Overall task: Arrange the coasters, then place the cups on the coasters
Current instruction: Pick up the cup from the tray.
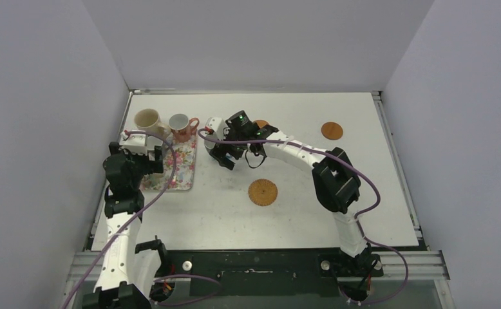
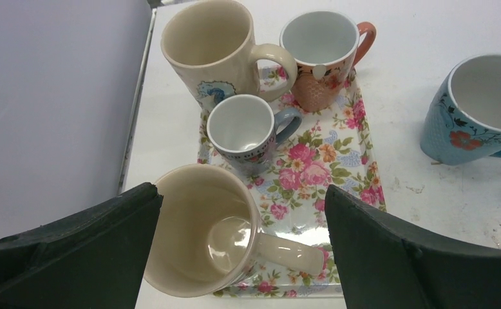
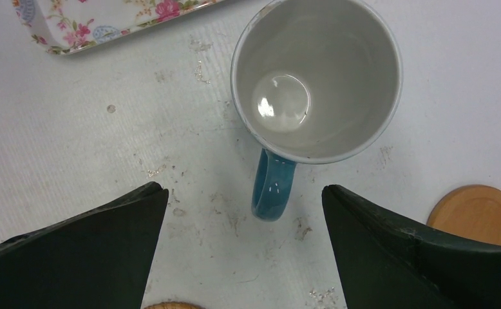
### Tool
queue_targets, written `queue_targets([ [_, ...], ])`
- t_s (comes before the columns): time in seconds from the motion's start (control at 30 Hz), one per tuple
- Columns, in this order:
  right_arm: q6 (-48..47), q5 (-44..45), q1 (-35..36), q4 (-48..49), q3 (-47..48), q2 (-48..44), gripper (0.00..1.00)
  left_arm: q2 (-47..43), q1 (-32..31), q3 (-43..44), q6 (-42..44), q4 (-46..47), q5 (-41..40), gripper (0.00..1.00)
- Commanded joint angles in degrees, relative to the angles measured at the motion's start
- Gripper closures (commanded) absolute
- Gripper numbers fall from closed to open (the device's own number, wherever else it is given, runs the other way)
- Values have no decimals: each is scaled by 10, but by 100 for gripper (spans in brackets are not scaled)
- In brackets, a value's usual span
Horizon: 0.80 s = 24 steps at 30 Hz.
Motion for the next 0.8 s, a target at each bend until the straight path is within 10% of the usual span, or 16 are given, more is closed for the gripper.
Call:
queue_targets([
  [0.0,19,17,-1,30,20,7,6,-42,3,-15,-11,61,-6,3],
  [0.77,42,43,-2,79,9,38,29,-51,3,-28,-14,71,-7,3],
])
